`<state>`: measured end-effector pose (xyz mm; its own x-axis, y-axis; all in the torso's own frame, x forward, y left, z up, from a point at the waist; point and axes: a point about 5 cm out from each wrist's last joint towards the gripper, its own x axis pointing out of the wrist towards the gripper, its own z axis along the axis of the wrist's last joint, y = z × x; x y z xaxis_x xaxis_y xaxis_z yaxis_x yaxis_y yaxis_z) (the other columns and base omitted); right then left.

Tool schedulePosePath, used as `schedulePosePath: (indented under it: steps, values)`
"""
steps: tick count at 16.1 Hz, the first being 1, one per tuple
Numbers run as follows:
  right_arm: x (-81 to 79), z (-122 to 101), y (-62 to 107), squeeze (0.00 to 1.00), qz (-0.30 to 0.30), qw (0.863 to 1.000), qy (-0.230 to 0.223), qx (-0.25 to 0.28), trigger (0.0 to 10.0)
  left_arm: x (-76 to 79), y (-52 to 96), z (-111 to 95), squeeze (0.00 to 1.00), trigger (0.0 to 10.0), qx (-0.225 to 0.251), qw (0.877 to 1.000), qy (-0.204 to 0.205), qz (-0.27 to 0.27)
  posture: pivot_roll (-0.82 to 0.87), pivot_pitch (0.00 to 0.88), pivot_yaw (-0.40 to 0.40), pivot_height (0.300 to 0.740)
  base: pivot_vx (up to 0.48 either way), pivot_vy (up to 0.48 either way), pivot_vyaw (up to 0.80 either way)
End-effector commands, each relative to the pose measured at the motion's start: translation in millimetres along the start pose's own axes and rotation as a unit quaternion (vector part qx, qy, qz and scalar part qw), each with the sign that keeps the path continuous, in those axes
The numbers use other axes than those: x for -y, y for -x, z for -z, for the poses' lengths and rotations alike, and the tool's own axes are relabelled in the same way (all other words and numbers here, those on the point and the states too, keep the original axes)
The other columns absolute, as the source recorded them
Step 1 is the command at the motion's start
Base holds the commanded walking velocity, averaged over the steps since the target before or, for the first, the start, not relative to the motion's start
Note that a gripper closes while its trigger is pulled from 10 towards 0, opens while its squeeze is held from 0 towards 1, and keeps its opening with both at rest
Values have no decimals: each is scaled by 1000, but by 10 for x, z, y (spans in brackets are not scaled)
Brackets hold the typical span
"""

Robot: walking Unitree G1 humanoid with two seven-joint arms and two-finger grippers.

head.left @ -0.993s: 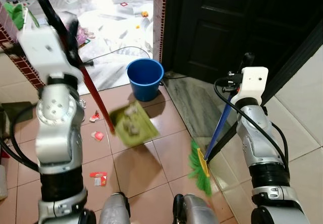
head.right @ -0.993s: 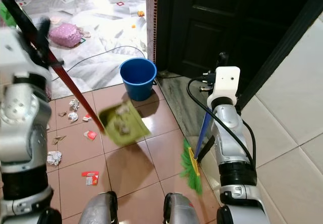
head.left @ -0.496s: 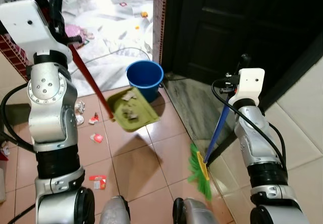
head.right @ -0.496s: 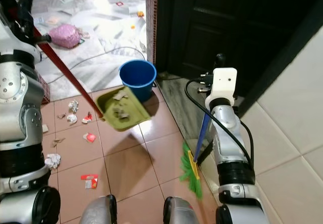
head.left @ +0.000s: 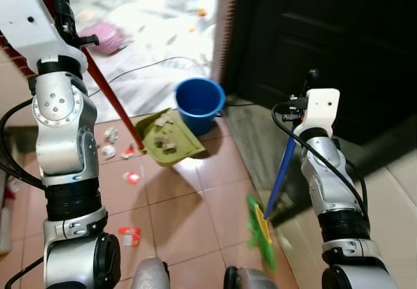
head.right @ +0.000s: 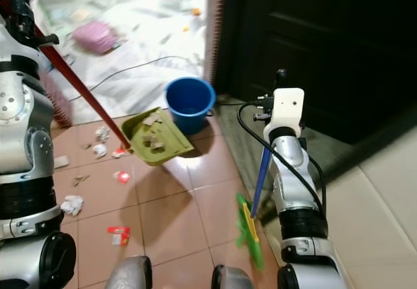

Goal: Sweep floor

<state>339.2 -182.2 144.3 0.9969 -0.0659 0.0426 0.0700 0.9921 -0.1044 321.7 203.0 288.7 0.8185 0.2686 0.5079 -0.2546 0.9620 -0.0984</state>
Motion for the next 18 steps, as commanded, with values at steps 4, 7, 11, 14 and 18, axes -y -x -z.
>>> schedulePosePath:
  steps: [4,7,11,14,18]
  values:
    - [-23,-68,-3,0,-6,1000,-4,13,10000,1,-121,-292,0,10000,75,997,6,-10,-41,137,-17,740,407,253,0]
    - [-30,-59,3,0,-7,1000,-5,11,10000,-12,-145,-306,0,10000,81,997,5,-12,-44,137,-15,740,407,252,0]
    - [-41,-54,6,0,-12,1000,-6,9,10000,-23,-168,-333,0,10000,89,996,3,-19,-43,137,-18,740,406,254,0]
    - [-50,-45,8,0,-14,1000,-5,7,10000,-29,-170,-328,0,10000,92,996,2,-21,-43,138,-17,740,409,251,0]
    - [-65,-31,20,0,-16,1000,-6,4,10000,0,-169,-319,0,10000,93,995,0,-22,-44,138,-14,740,431,126,0]
